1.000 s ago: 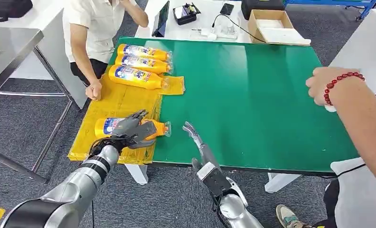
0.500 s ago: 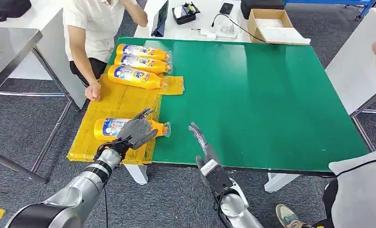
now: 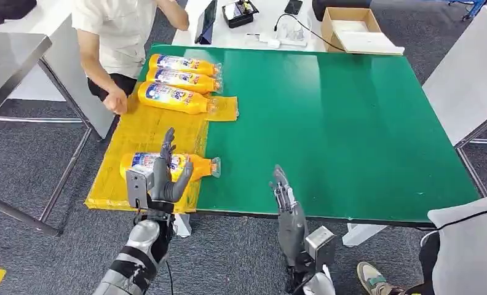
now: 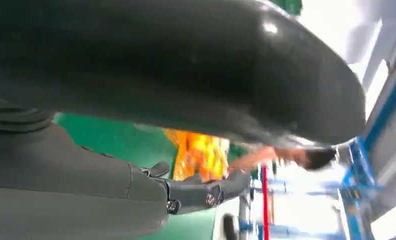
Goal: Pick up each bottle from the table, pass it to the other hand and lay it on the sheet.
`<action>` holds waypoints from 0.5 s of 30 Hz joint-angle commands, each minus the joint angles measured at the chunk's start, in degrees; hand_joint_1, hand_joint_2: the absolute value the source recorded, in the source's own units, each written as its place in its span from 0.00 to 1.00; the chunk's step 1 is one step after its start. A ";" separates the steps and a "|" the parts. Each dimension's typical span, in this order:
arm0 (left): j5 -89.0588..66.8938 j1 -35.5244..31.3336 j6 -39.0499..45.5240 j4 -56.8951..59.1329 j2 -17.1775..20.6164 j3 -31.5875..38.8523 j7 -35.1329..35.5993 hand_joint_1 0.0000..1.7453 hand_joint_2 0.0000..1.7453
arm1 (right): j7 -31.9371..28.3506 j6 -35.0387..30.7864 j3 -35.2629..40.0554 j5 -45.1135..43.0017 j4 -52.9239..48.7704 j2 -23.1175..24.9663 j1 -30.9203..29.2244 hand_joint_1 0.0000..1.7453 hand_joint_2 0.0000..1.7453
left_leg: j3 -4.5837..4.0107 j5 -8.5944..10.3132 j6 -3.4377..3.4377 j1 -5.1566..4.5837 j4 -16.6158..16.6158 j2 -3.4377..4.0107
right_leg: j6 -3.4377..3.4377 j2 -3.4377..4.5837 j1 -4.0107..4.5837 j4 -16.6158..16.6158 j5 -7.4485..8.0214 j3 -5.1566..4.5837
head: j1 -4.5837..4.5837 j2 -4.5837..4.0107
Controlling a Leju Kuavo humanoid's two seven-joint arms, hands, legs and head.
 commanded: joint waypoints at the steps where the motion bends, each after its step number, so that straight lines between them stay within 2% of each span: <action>1: -0.88 4.27 4.12 -9.44 2.14 -8.99 -0.08 0.00 1.00 | 0.02 -3.64 -3.32 -0.30 -6.26 1.16 3.03 0.00 0.00 | 0.17 -0.10 -0.09 0.04 0.00 0.06 | -0.13 0.04 0.05 0.00 -0.09 0.14 | 0.00 0.00; 3: -0.37 3.89 5.53 -9.08 2.23 -9.04 -0.16 0.00 1.00 | 0.02 -6.53 -2.99 -1.36 -9.11 1.38 3.29 0.00 0.00 | 0.27 -0.16 -0.12 0.08 0.02 0.10 | -0.18 0.08 0.10 0.00 -0.13 0.24 | -0.02 0.00; 4: 1.70 4.05 5.07 -9.07 1.73 -8.74 0.87 0.00 1.00 | 0.02 -10.06 -2.50 0.27 -10.81 1.07 3.38 0.00 0.00 | 0.36 -0.22 -0.16 0.10 0.05 0.15 | -0.23 0.11 0.12 0.03 -0.18 0.32 | 0.00 0.00; 5: 6.16 4.69 6.08 -9.52 0.71 -8.11 2.13 0.00 1.00 | 0.02 -13.22 -2.29 -0.63 -8.65 1.24 4.11 0.00 0.00 | 0.08 -0.06 -0.06 0.02 0.01 0.05 | -0.10 0.04 0.03 0.03 -0.06 0.04 | -0.02 0.00; 7: 11.13 5.85 8.48 -10.72 0.09 -7.88 3.70 0.00 1.00 | 0.09 -15.57 -1.76 -0.24 -6.89 1.31 5.12 0.00 0.00 | 0.18 -0.09 -0.08 0.05 -0.01 0.06 | -0.12 0.05 0.06 -0.01 -0.07 0.14 | 0.00 0.00; 9: 17.01 7.50 9.85 -11.78 1.10 -9.17 7.33 0.00 1.00 | 5.09 -21.20 -0.38 -0.12 -6.12 2.08 6.38 0.00 0.00 | 0.44 -0.21 -0.13 0.13 -0.04 0.12 | -0.19 0.09 0.15 -0.11 -0.16 0.43 | -0.02 0.00; 10: 18.71 7.95 9.59 -11.88 1.73 -9.96 7.56 0.00 0.00 | 5.55 -22.66 0.94 0.14 -5.67 1.67 6.26 0.00 0.00 | 0.29 -0.13 -0.09 0.08 -0.05 0.15 | -0.13 0.10 0.09 -0.08 -0.10 0.26 | 0.00 0.00; 12: 21.59 8.09 8.91 -10.87 2.11 -11.42 7.35 0.00 0.00 | 6.04 -24.36 3.06 -0.28 -4.63 0.57 5.37 0.00 0.00 | 0.39 -0.17 -0.11 0.08 -0.08 0.30 | -0.15 0.21 0.09 -0.10 -0.11 0.31 | 0.00 0.00; 13: 23.53 8.10 7.79 -10.89 2.10 -11.74 7.42 0.00 1.00 | 6.06 -24.65 2.96 -1.18 -4.67 0.59 5.20 0.00 0.00 | 0.28 -0.11 -0.09 0.06 -0.08 0.24 | -0.13 0.16 0.07 -0.09 -0.08 0.23 | 0.00 0.00; 15: 26.41 8.49 3.71 -12.36 3.63 -14.09 7.85 0.00 1.00 | 8.24 -20.41 2.13 -7.79 -6.31 -0.23 4.52 0.00 0.00 | 0.34 -0.17 -0.10 0.08 -0.06 0.30 | -0.15 0.21 0.09 -0.08 -0.10 0.28 | 0.00 0.00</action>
